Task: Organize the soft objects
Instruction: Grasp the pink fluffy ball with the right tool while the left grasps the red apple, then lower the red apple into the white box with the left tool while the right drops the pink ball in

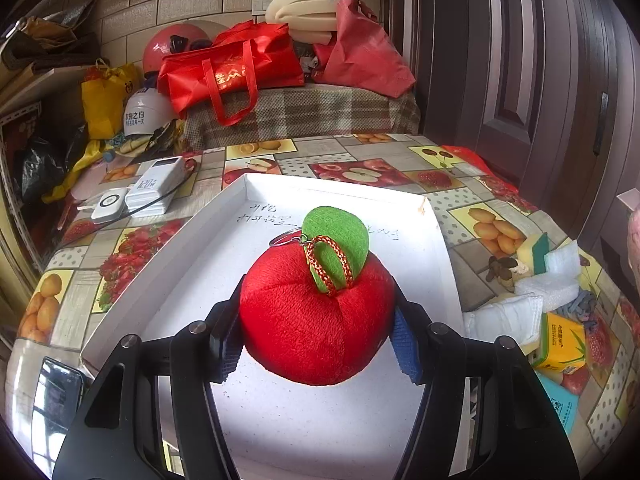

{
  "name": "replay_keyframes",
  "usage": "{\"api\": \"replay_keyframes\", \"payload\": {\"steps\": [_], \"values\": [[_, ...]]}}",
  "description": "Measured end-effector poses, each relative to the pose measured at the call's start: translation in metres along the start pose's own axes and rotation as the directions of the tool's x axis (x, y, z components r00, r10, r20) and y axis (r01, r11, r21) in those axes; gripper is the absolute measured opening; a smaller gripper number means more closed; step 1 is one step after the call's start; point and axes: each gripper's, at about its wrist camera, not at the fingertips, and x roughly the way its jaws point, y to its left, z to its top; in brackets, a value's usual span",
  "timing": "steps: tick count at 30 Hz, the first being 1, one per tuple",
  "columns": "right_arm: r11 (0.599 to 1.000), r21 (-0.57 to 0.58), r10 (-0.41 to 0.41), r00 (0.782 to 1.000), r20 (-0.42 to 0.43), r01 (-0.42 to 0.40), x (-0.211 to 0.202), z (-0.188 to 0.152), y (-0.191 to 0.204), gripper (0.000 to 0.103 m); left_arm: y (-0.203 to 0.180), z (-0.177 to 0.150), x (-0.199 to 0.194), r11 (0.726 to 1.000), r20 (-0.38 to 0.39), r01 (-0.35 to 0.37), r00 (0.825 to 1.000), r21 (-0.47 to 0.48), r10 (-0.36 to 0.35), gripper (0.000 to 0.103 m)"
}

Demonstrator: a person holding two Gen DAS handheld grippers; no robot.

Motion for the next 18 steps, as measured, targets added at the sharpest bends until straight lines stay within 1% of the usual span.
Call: {"api": "replay_keyframes", "payload": {"steps": [5, 9, 13, 15, 18], "values": [[0.999, -0.006, 0.040, 0.999, -0.015, -0.040, 0.024, 0.008, 0.019, 0.049, 0.011, 0.002, 0.001, 0.999, -0.003, 0.004, 1.000, -0.039, -0.004, 0.062], [0.997, -0.029, 0.067, 0.997, -0.042, -0.068, 0.044, 0.013, 0.036, 0.049, 0.029, 0.000, 0.011, 0.994, -0.043, 0.011, 0.999, -0.110, -0.016, 0.062], [0.995, -0.050, 0.082, 0.995, -0.057, -0.085, 0.060, 0.018, 0.050, 0.050, 0.045, -0.001, 0.015, 0.985, -0.053, 0.015, 0.998, -0.170, -0.025, 0.062], [0.994, -0.054, 0.087, 0.994, -0.066, -0.091, 0.069, 0.021, 0.055, 0.050, 0.050, -0.001, 0.017, 0.981, -0.049, 0.034, 0.998, -0.193, -0.045, 0.062], [0.994, -0.035, 0.099, 0.991, -0.086, -0.102, 0.084, 0.025, 0.059, 0.050, 0.054, 0.000, 0.021, 0.969, -0.034, 0.089, 0.994, -0.229, -0.100, 0.062]]}}
